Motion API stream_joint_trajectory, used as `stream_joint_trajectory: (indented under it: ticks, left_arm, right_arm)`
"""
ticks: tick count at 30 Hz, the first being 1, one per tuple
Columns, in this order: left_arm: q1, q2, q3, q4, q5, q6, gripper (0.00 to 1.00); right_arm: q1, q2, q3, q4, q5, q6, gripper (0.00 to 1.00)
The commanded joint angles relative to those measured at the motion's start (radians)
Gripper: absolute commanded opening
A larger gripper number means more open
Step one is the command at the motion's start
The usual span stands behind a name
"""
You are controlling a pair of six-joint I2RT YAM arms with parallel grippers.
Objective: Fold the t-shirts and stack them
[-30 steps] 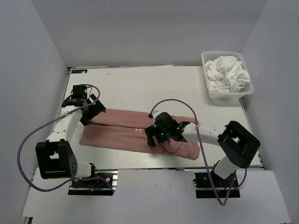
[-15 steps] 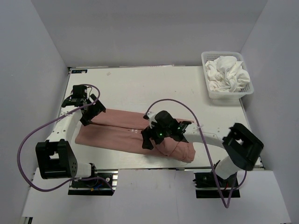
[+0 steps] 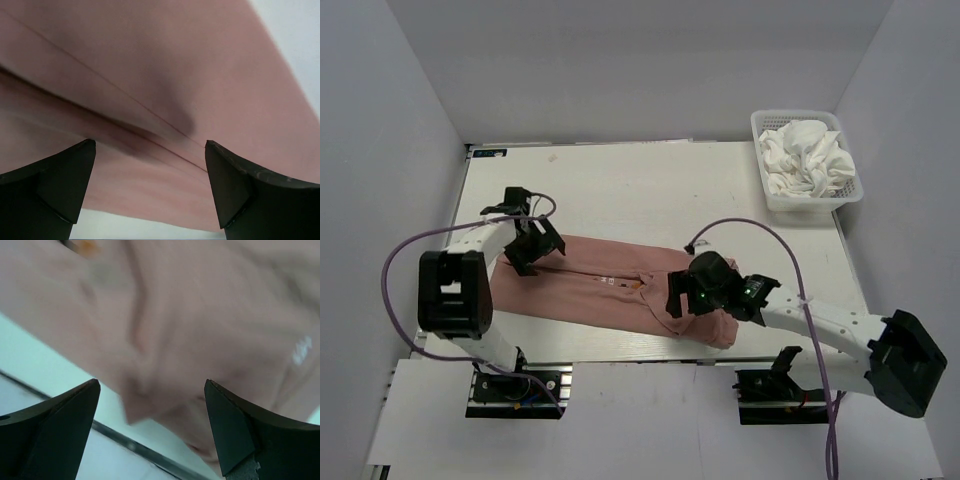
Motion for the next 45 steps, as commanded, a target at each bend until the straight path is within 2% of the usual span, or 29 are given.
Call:
stream_joint_trajectory:
  ticks: [1,5,9,14,17,18,22,24,25,29,30,34,40,45]
  left_arm:
    - [-0.039,0.068,0.034,0.015,-0.029,-0.015,1.0]
    - [-0.057,0.132,0.025,0.024,-0.052,-0.025,1.0]
    - [-0.082,0.145,0.004,0.002,-0.052,-0.047,1.0]
    - [-0.162,0.09,-0.054,-0.036,-0.063,-0.084,1.0]
    - [-0.23,0.067,-0.114,-0.045,0.026,-0.137,1.0]
    - [-0.254,0.067,-0.136,-0.033,0.064,-0.154,1.0]
    - [-0.347,0.037,-0.232,-0.039,0.064,-0.232,1.0]
    - [-0.395,0.037,-0.257,-0.053,0.073,-0.262,1.0]
    - [-0.409,0.037,-0.281,-0.053,0.087,-0.275,1.0]
    - [-0.49,-0.019,-0.277,-0.053,0.173,-0.309,1.0]
    - [-0.522,-0.035,-0.26,-0.053,0.173,-0.309,1.0]
    - [-0.577,-0.104,-0.138,-0.053,0.144,-0.289,1.0]
    - [-0.608,-0.07,0.148,-0.243,-0.115,-0.136,1.0]
    - [-0.619,-0.013,0.165,-0.312,-0.261,-0.05,1.0]
  right_arm:
    - [-0.009,0.043,-0.038,-0.146,0.054,0.104,0.9]
    - [-0.041,0.185,-0.024,-0.17,0.119,0.095,0.9]
    - [-0.128,0.34,0.07,-0.206,0.2,0.076,0.9]
    - [-0.268,0.538,0.173,-0.125,0.133,-0.076,0.9]
    - [-0.343,0.656,0.317,-0.093,0.125,-0.183,0.9]
    - [-0.36,0.685,0.422,-0.082,0.124,-0.207,0.9]
    - [-0.481,0.918,0.673,-0.094,0.099,-0.342,0.9]
    - [-0.51,0.977,0.843,-0.117,0.035,-0.385,0.9]
    - [-0.524,1.074,0.877,-0.121,0.006,-0.445,0.9]
    - [-0.55,1.189,1.098,-0.145,-0.039,-0.56,0.9]
    - [-0.555,1.203,1.164,-0.168,-0.091,-0.618,0.9]
    - [-0.553,1.169,1.316,-0.236,-0.1,-0.717,0.9]
    - [-0.547,0.896,1.163,-0.159,-0.324,-0.766,0.9]
    - [-0.533,0.792,1.086,-0.212,-0.354,-0.641,0.9]
